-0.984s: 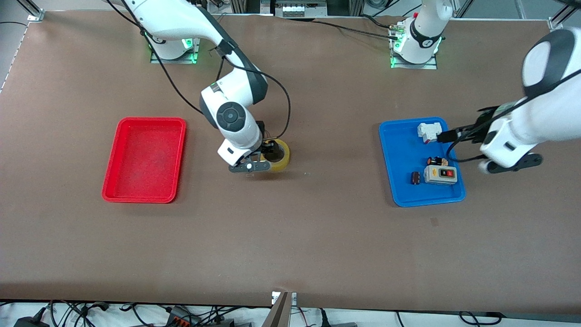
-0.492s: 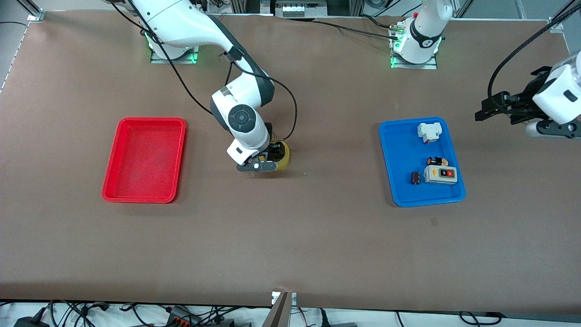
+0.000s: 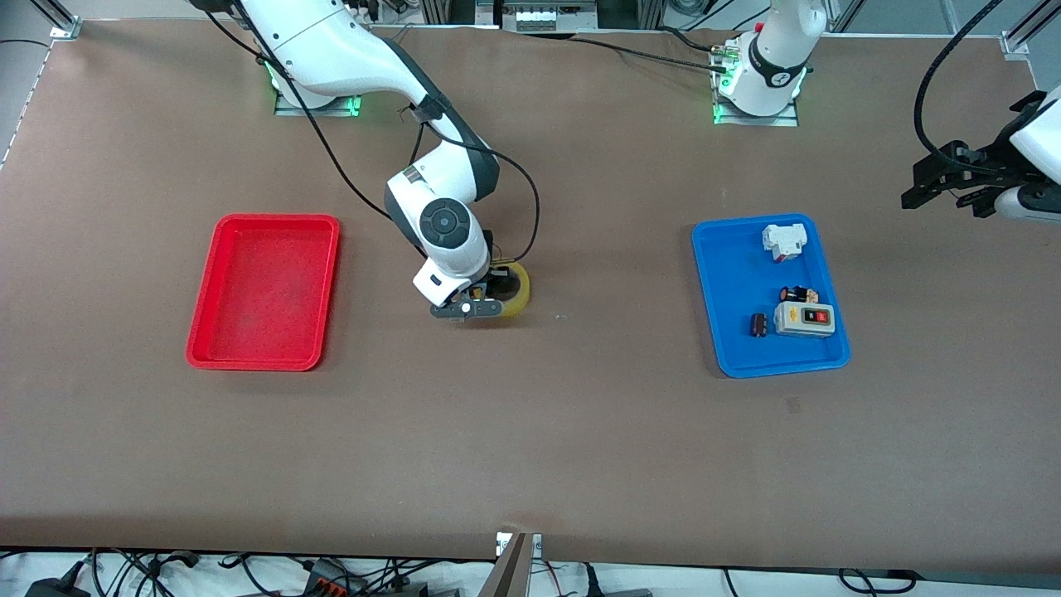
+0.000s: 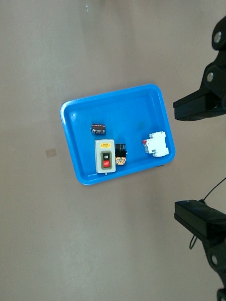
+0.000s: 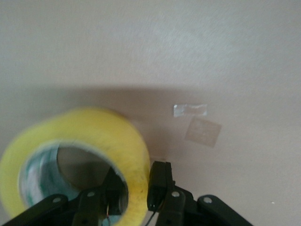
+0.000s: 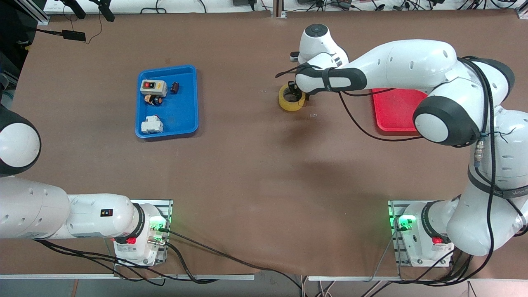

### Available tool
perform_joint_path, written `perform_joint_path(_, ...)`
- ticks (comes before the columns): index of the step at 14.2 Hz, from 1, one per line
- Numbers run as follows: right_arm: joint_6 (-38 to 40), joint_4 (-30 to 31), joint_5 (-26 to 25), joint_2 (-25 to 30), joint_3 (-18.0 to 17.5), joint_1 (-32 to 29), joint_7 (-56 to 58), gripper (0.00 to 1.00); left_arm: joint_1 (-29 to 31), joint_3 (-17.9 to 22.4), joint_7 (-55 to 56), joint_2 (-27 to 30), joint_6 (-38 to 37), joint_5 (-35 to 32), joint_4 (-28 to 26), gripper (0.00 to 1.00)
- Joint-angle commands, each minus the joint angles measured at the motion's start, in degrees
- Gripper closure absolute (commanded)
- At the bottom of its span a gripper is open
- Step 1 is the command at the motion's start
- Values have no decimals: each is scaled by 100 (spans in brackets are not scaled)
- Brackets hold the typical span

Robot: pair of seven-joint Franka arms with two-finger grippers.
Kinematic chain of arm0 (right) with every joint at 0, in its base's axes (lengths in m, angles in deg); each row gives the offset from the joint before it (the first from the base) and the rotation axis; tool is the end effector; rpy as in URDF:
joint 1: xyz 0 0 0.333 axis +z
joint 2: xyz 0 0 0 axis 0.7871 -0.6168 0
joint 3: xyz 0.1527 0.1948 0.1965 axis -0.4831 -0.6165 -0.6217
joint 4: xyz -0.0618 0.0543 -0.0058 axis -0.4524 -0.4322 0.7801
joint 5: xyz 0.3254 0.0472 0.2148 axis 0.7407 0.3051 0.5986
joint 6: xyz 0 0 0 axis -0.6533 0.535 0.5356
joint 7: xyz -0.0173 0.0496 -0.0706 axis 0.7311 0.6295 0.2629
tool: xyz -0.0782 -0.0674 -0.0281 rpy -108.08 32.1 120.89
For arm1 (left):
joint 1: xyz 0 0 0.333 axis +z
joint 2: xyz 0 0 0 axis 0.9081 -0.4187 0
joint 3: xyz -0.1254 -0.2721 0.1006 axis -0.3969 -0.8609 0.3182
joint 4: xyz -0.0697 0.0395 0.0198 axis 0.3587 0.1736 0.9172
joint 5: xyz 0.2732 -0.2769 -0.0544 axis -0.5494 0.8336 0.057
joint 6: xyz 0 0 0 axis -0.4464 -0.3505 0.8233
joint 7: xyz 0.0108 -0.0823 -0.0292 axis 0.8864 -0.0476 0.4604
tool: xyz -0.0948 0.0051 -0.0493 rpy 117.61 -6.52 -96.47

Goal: Place and move tape with both arms
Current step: 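Carry the tape into the red tray and lower it with the right gripper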

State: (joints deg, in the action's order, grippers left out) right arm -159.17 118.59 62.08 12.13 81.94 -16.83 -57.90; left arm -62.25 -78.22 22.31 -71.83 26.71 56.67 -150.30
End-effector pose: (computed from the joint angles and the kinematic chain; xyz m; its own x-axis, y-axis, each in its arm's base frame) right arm 0.5369 0.4153 0.2033 0.9977 0.0304 -0.0606 0.0298 -0.9995 -0.0109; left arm 0.5506 0.0032 0.6234 0.9916 -0.1188 -0.0504 -0.1195 -0.9928 -0.0119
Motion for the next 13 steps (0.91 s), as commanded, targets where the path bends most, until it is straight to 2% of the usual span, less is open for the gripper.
perform_joint_path(1, 427, -101, -65, 460, 2, -299, -99, 100, -19, -2, -91, 249, 111, -168, -223, 0)
perform_joint_path(3, 1006, -67, -126, 961, 11, -755, -12, 100, -141, 216, -82, 294, 68, -168, -232, 0)
perform_joint_path(5, 1412, 73, -126, 1304, 11, -1509, 863, 100, -230, 314, -65, 320, -177, -159, -153, 0)
perform_joint_path(7, 1449, 573, -126, 1603, 11, -2371, 1838, 100, -230, 305, 23, 320, -284, -80, -65, 0)
perform_joint_path(9, 1440, 1012, -144, 1832, 11, -3136, 2682, 100, -230, 183, 399, 311, -284, -71, -21, 0)
perform_joint_path(10, 1457, 1154, -144, 1894, 11, -3514, 3139, 100, -204, 0, 601, 276, -275, -62, -12, 0)
perform_joint_path(11, 1475, 1312, -153, 1929, 19, -3761, 3422, 100, -186, -141, 760, 259, -275, -62, 49, 0)
perform_joint_path(13, 1379, 1698, -275, 1982, 20, -3948, 3495, 100, -177, -152, 893, 294, -275, 156, 49, 0)
